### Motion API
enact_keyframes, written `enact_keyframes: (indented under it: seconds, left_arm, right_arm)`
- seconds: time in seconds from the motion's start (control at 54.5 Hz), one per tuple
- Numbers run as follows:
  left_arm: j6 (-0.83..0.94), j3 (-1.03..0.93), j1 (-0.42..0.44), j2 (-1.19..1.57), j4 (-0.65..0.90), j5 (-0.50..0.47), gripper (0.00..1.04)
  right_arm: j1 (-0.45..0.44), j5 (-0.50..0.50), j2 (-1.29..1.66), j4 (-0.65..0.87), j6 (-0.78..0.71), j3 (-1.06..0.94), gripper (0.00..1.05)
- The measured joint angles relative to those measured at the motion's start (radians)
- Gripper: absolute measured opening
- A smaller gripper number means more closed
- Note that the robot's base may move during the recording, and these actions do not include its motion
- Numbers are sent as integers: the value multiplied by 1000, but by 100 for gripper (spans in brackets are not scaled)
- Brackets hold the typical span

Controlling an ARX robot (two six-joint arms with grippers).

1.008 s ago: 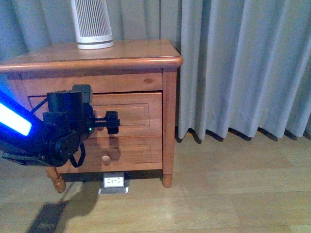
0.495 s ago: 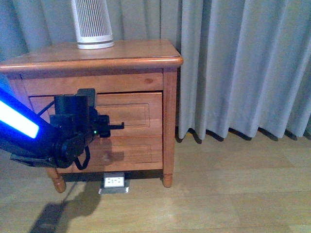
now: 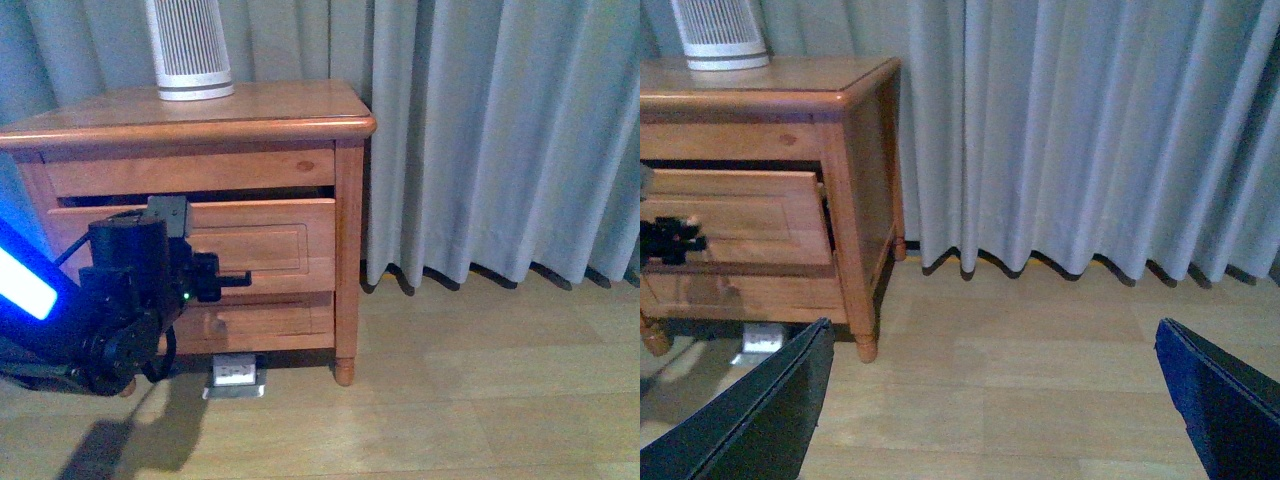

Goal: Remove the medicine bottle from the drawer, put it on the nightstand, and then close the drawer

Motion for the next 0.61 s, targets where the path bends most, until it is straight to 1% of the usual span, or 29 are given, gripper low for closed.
enact_keyframes:
  seconds: [0.238, 0.275, 0.403, 0.422, 0.458, 0.513, 0.532, 0.605]
  left_arm:
    - [30, -287, -22, -97, 193, -6, 23]
    - [45, -360, -28, -117, 241, -8, 23]
    - [81, -533, -45, -165, 354, -36, 22]
    - [83, -551, -47, -170, 360, -41, 21]
    - [93, -605, -54, -185, 392, -40, 14]
    - [104, -655, -61, -198, 423, -39, 7]
    - [108, -691, -66, -211, 442, -39, 3]
    - [114, -768, -78, -248, 471, -39, 3]
  right_arm:
    - [0, 0, 0, 0, 0, 0, 98]
    - [0, 0, 0, 0, 0, 0, 98]
    - [0, 0, 0, 0, 0, 0, 98]
    - [0, 0, 0, 0, 0, 0, 98]
    - [0, 0, 0, 0, 0, 0, 98]
    - [0, 0, 0, 0, 0, 0, 98]
    - [0, 0, 0, 0, 0, 0, 98]
    - [0, 0, 0, 0, 0, 0, 98]
